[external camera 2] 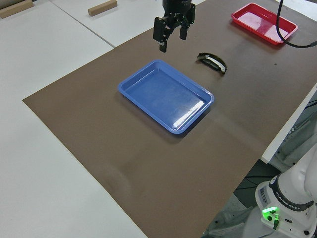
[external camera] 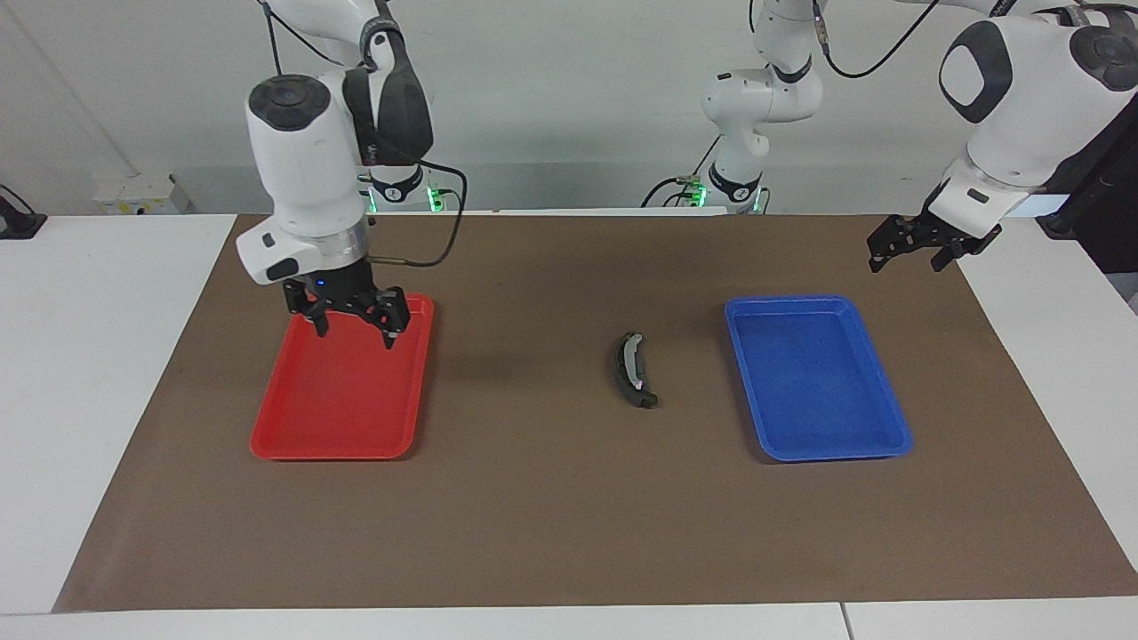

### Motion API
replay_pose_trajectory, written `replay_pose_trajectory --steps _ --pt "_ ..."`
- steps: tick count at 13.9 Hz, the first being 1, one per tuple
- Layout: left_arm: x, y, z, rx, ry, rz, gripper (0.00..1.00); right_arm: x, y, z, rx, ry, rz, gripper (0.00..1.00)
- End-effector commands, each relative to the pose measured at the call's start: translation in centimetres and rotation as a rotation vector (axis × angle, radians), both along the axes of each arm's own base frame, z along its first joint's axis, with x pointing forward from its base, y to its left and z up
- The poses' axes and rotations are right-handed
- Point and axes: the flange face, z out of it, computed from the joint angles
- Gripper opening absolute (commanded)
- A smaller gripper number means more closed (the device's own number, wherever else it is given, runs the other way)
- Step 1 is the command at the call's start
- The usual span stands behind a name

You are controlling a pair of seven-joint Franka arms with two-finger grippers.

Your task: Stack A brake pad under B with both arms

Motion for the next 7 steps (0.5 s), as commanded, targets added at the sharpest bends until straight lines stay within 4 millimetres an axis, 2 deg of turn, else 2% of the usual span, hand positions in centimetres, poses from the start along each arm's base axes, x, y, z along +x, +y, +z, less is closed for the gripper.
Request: replay_pose_trajectory --steps 1,2,4,5,7 --pt "-0.1 0.2 0.1 0.009 0.006 -0.003 1.00 -2.7 -4.1 2.4 -0.001 0.047 0.005 0.99" --pt "-0.1 0.2 0.1 0.009 0.006 -0.003 1.00 -3.9 -6.0 3.4 0.018 0.076 -0.008 0.99" --pt "-0.1 0.2 0.1 0.009 0.006 -0.003 1.00 -5.8 -7.5 5.2 0.041 0.112 0.019 0.99" --pt "-0.1 0.2 0.1 0.009 0.006 -0.003 1.00 -6.3 -8.3 5.5 0.047 0.130 0.008 0.99" --pt "-0.1 0.2 0.1 0.009 0.006 -0.003 1.00 -7.3 -8.2 6.6 0.062 0.157 0.011 0.99"
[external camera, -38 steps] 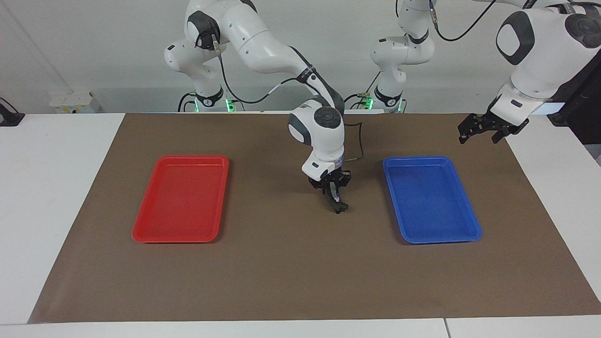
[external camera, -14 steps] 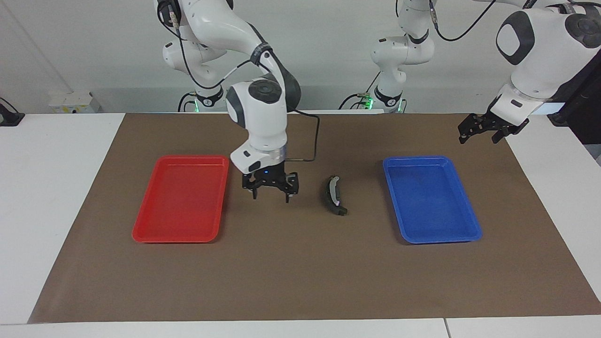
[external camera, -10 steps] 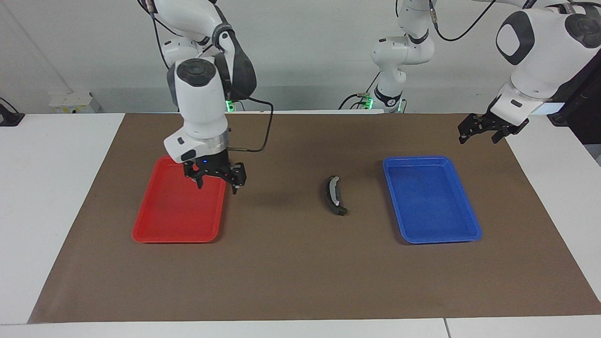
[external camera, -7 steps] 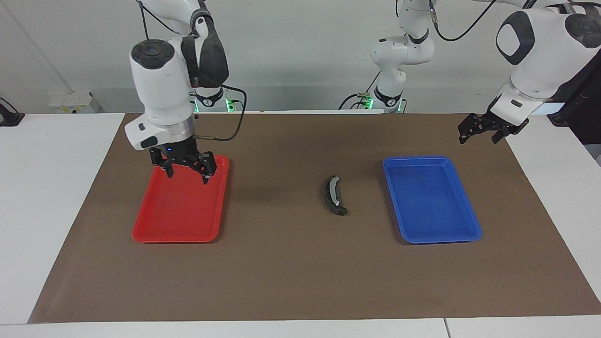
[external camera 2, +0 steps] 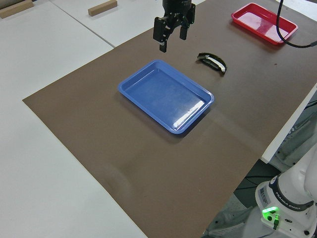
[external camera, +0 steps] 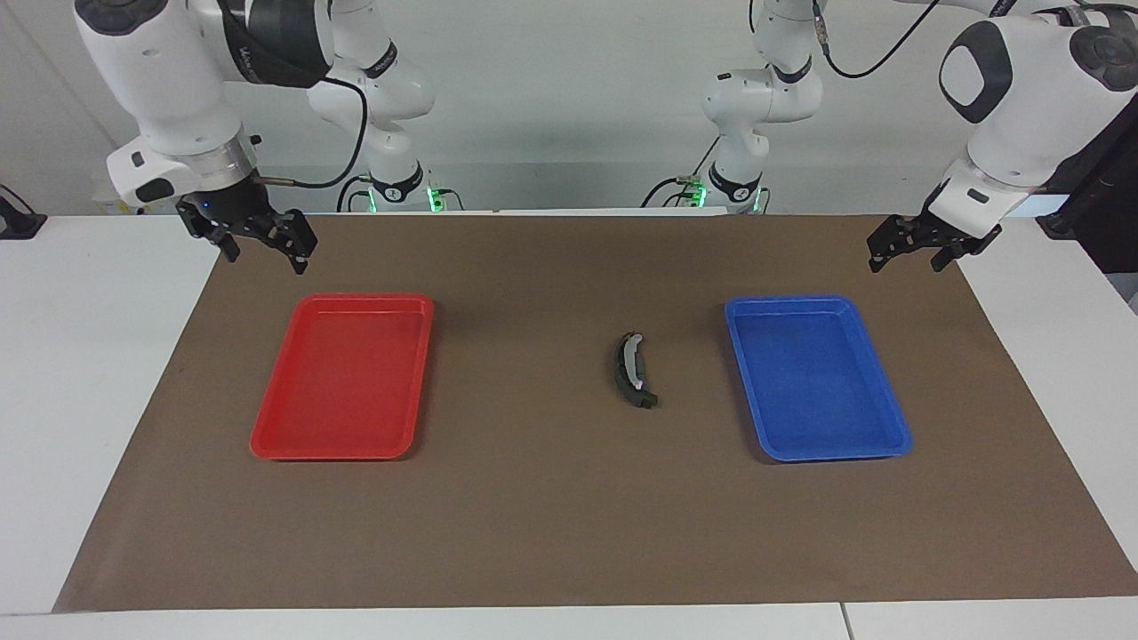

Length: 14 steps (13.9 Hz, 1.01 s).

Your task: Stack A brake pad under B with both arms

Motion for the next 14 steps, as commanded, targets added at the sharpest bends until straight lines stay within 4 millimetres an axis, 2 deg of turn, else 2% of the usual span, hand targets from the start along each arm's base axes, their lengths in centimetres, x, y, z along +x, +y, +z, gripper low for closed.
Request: replay_pose_trajectory --steps 1,4,5,9,14 --pt "0.0 0.2 0.1 0.009 0.006 -0.004 1.00 -1.4 0.7 0.8 0.028 0.029 0.029 0.99" --pt "-0.1 0.2 0.1 0.009 0.006 -0.003 1.00 -1.7 0.3 0.8 0.029 0.023 0.022 0.99" --pt "-0.1 0.2 0.1 0.009 0.006 -0.003 1.00 -1.7 -0.6 0.8 0.029 0.026 0.005 0.99" --pt "-0.1 0.2 0.1 0.009 0.006 -0.003 1.00 -1.4 -1.6 1.8 0.058 0.014 -0.018 0.99" --pt "-0.1 0.2 0.1 0.009 0.006 -0.003 1.00 -1.5 -1.0 1.8 0.058 0.012 -0.007 0.99"
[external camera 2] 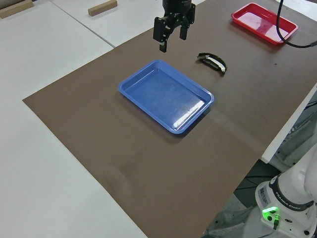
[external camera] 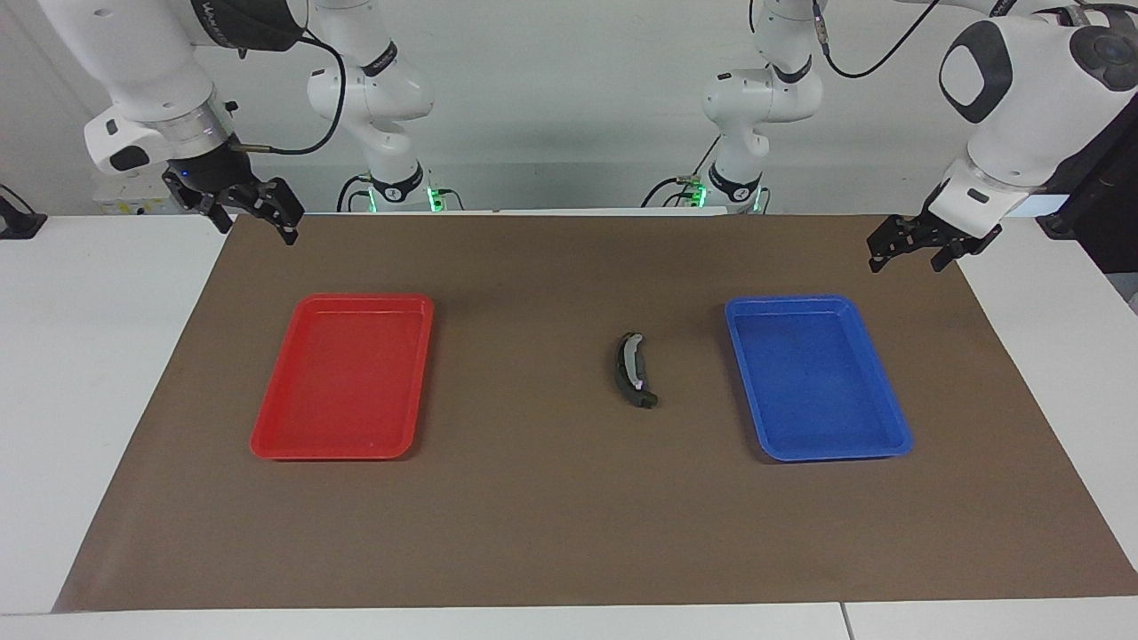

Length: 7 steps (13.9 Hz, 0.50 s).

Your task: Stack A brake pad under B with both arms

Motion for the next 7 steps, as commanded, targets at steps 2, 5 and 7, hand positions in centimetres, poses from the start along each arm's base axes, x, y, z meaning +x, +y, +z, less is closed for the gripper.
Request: replay_pose_trajectory --steps 2,5,7 --pt "-0.05 0.24 0.12 0.009 0.006 -0.003 1.00 -0.16 0.09 1.17 0.009 -0.008 0.024 0.99" --pt "-0.05 0.24 0.12 0.009 0.006 -0.003 1.00 -0.01 0.07 1.42 0.002 -0.002 0.056 0.99" --pt "-0.05 0.24 0.12 0.009 0.006 -0.003 1.00 0.02 -0.03 1.38 0.002 -0.003 0.081 0.99"
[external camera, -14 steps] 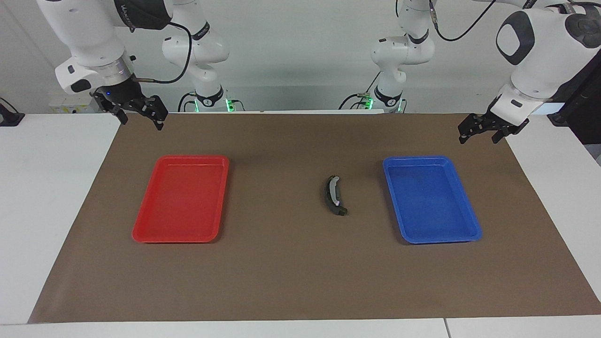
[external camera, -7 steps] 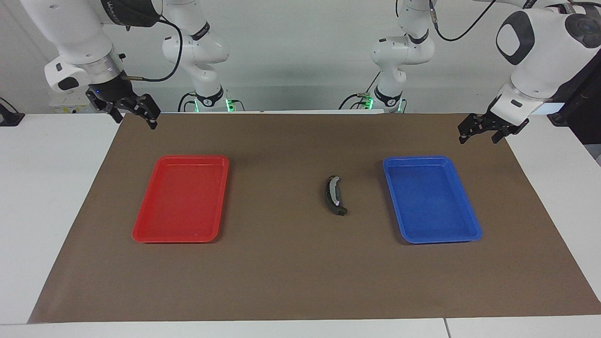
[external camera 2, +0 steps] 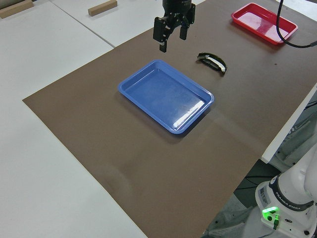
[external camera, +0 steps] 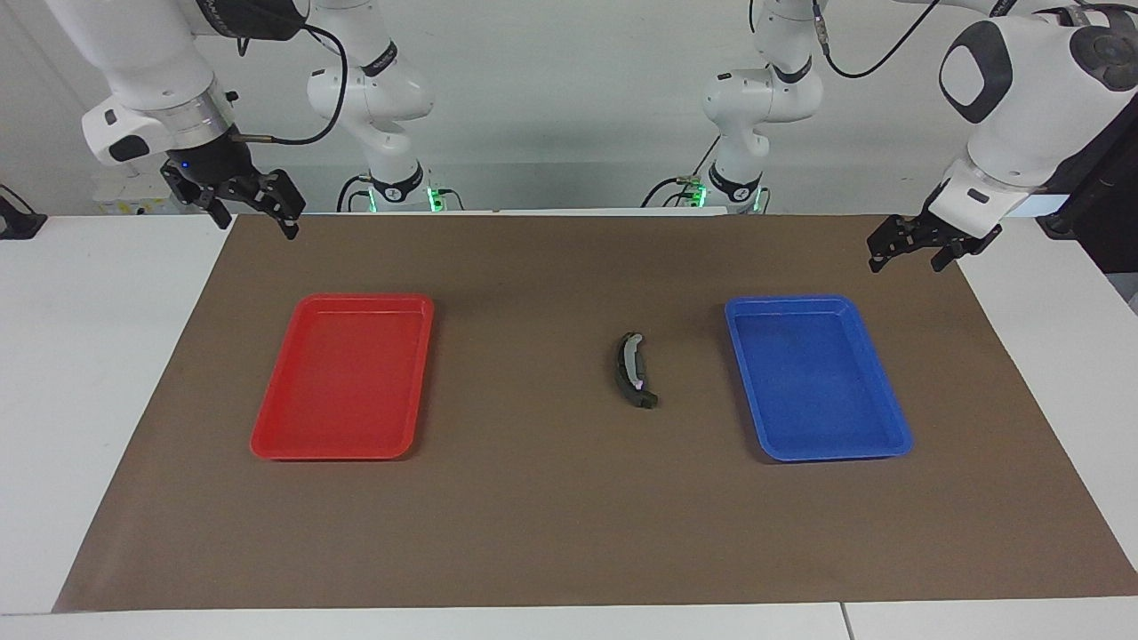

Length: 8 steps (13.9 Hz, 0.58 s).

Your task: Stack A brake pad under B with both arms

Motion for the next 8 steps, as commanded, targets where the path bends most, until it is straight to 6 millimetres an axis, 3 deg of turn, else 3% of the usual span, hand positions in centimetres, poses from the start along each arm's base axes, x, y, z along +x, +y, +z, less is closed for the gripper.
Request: replay_pose_trajectory --steps 1,8 --pt "-0.05 0.15 0.12 0.009 0.006 -0.005 1.00 0.05 -0.20 0.27 0.001 0.010 0.050 0.99" --pt "-0.05 0.24 0.12 0.009 0.006 -0.003 1.00 -0.02 0.14 0.20 -0.025 0.017 0.076 0.99"
